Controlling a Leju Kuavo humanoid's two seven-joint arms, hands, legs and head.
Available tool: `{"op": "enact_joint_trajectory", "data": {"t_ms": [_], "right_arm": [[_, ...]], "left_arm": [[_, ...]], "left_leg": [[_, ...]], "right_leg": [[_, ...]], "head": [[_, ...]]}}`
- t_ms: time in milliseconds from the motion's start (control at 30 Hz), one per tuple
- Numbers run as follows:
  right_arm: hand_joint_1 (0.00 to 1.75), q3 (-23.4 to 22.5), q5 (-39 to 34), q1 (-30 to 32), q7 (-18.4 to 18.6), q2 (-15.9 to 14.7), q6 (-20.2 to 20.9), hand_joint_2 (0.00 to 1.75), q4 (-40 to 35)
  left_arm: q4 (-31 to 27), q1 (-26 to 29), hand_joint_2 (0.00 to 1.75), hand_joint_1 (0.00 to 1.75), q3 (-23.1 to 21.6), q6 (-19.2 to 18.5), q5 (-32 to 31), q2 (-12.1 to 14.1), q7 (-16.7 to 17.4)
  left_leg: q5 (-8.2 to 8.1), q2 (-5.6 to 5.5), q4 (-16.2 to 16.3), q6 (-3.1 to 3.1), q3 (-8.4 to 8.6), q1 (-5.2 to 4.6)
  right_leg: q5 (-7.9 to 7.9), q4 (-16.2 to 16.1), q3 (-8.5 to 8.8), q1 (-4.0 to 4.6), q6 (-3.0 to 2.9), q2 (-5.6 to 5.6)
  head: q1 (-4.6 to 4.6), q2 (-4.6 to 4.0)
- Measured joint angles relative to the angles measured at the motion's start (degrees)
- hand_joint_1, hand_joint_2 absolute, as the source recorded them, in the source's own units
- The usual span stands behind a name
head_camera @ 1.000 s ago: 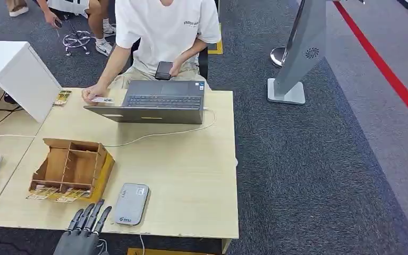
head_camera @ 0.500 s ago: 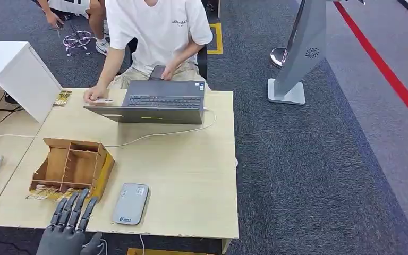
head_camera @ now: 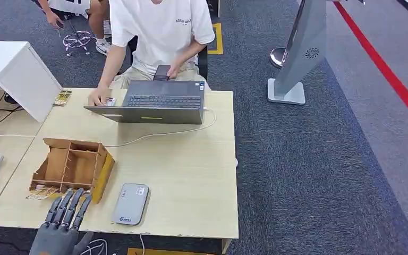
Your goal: Pass the card to the sensor for recognition and then transmit it.
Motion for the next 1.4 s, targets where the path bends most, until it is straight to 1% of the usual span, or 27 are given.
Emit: {"op": "enact_joint_trajectory", "data": {"t_ms": [100, 167, 233, 300, 367, 400, 433, 467, 500, 533, 567, 600, 633, 733, 867, 1133, 1400], "right_arm": [[0.00, 0.00, 0.00, 0.00, -0.02, -0.02, 0.00, 1.75, 0.00], [0.00, 0.00, 0.09, 0.00, 0.00, -0.04, 0.02, 1.75, 0.00], [0.00, 0.07, 0.46, 0.00, -0.13, -0.09, 0.09, 1.75, 0.00], [0.00, 0.28, 0.85, 0.01, -0.26, -0.13, 0.09, 1.75, 0.00], [0.00, 0.46, 1.14, 0.00, -0.28, -0.20, 0.15, 1.75, 0.00], [0.00, 0.55, 1.16, 0.00, -0.35, -0.28, 0.15, 1.75, 0.00], [0.00, 0.63, 1.18, 0.01, -0.37, -0.31, 0.15, 1.75, 0.00], [0.00, 0.76, 1.27, 0.01, -0.39, -0.37, 0.15, 1.75, 0.00], [0.00, 0.90, 1.47, 0.00, -0.42, -0.42, 0.15, 1.75, 0.00], [0.00, 0.96, 1.66, -0.04, -0.44, -0.44, 0.15, 1.75, 0.00], [0.00, 1.00, 1.73, -0.06, -0.44, -0.44, 0.15, 1.75, 0.00], [0.00, 1.01, 1.75, -0.05, -0.44, -0.46, 0.15, 1.75, 0.00], [0.00, 1.05, 1.79, 0.02, -0.44, -0.48, 0.15, 1.75, 0.00], [0.00, 1.24, 2.05, -0.09, -0.52, -0.52, 0.15, 1.75, 0.00], [0.00, 1.38, 2.36, -0.16, -0.79, -0.63, 0.17, 1.75, 0.00], [0.00, 1.62, 2.97, -0.23, -0.98, -0.79, 0.24, 1.75, 0.00], [0.00, 2.43, 3.67, -0.26, -1.20, -0.94, 0.33, 1.75, 0.00]], "left_arm": [[0.44, 0.01, 1.75, 0.00, 0.41, 0.00, 0.00, -0.33, 0.00], [0.59, 0.01, 1.75, 0.00, 0.76, 0.00, -0.07, -0.59, -0.86], [0.81, 0.01, 1.75, 0.00, 2.17, 0.00, 0.11, -1.29, -4.75], [1.13, -0.13, 1.75, 0.00, 5.36, 0.00, 0.67, -2.92, -11.33], [1.75, -0.70, 1.75, 0.00, 9.41, 0.00, 1.93, -4.86, -19.36], [2.18, -1.01, 1.75, 0.00, 12.49, 0.00, 2.60, -6.26, -24.26], [2.71, -1.64, 1.75, 0.00, 14.72, 0.02, 3.13, -7.59, -27.53], [3.63, -2.78, 1.75, 0.00, 18.02, 0.02, 3.76, -9.69, -32.31], [4.79, -4.08, 1.75, 0.00, 22.40, 0.02, 4.37, -11.73, -37.55], [5.62, -4.97, 1.75, 0.00, 26.29, 0.02, 4.72, -13.49, -40.91], [6.09, -5.37, 1.75, 0.00, 28.91, 0.02, 4.90, -14.68, -42.28], [6.29, -5.49, 1.75, 0.00, 30.08, 0.02, 4.96, -14.93, -42.62], [6.71, -6.02, 1.75, 0.00, 32.25, 0.04, 5.05, -15.76, -43.06], [7.71, -7.13, 1.75, 0.00, 36.56, 0.04, 5.18, -17.70, -43.30], [8.52, -8.30, 1.75, 0.00, 40.19, 0.04, 5.53, -18.84, -43.30], [10.27, -10.18, 1.75, 0.00, 42.27, 0.07, 4.46, -19.65, -43.36], [13.66, -13.85, 1.75, 0.00, 42.99, 0.05, 2.56, -19.52, -43.36]], "left_leg": [[0.00, 0.00, 0.00, 0.00, 0.00, 0.00], [0.00, 0.00, 0.00, 0.00, 0.00, 0.00], [0.00, 0.00, 0.00, 0.00, 0.00, 0.00], [0.00, 0.00, 0.00, 0.00, 0.00, 0.00], [0.00, 0.00, 0.00, 0.00, 0.01, 0.00], [0.00, 0.00, 0.00, 0.00, 0.02, 0.00], [0.00, 0.00, 0.00, 0.00, 0.02, -0.01], [0.01, -0.03, 0.00, 0.00, 0.00, -0.03], [0.01, -0.04, 0.00, 0.00, 0.00, 0.01], [0.00, -0.03, 0.00, 0.00, 0.02, 0.03], [0.00, 0.00, 0.00, 0.00, 0.04, 0.02], [0.00, 0.02, 0.00, 0.00, 0.06, 0.01], [0.00, 0.03, 0.00, 0.00, 0.06, 0.01], [0.00, -0.05, 0.00, 0.00, 0.04, 0.02], [0.00, -0.06, 0.00, 0.00, 0.03, 0.02], [0.00, -0.05, 0.00, 0.00, 0.04, 0.02], [0.01, -0.05, 0.00, -0.01, 0.06, 0.02]], "right_leg": [[0.00, 0.00, 0.00, 0.00, 0.00, 0.00], [0.00, 0.00, 0.00, 0.00, 0.00, 0.00], [0.00, 0.00, 0.00, 0.00, 0.00, 0.00], [0.00, 0.00, 0.00, 0.00, 0.00, 0.00], [0.00, 0.00, 0.01, 0.00, 0.00, 0.00], [0.00, 0.00, 0.01, 0.00, 0.00, 0.00], [0.00, 0.00, 0.01, -0.01, 0.00, 0.00], [0.00, 0.00, 0.01, -0.01, 0.00, -0.02], [0.00, 0.00, 0.04, 0.01, 0.00, -0.02], [0.01, 0.00, 0.04, 0.03, 0.00, 0.00], [0.01, 0.00, 0.04, 0.02, -0.01, 0.02], [0.01, 0.00, 0.03, 0.01, -0.01, 0.04], [0.01, 0.00, 0.02, 0.01, -0.01, 0.03], [0.00, 0.00, 0.02, 0.02, -0.01, -0.01], [0.00, 0.00, 0.02, 0.02, -0.01, -0.02], [0.00, 0.00, 0.02, 0.01, -0.01, -0.02], [0.01, 0.00, 0.04, 0.01, -0.01, -0.02]], "head": [[0.00, 0.00], [0.00, 0.00], [0.00, 0.00], [0.00, 0.00], [-0.02, 0.00], [0.00, 0.00], [0.00, 0.00], [-0.02, 0.00], [0.00, 0.00], [0.11, 0.00], [0.13, 0.00], [0.11, 0.00], [-0.02, 0.00], [0.02, 0.00], [0.02, 0.00], [0.02, 0.00], [0.02, 0.00]]}}
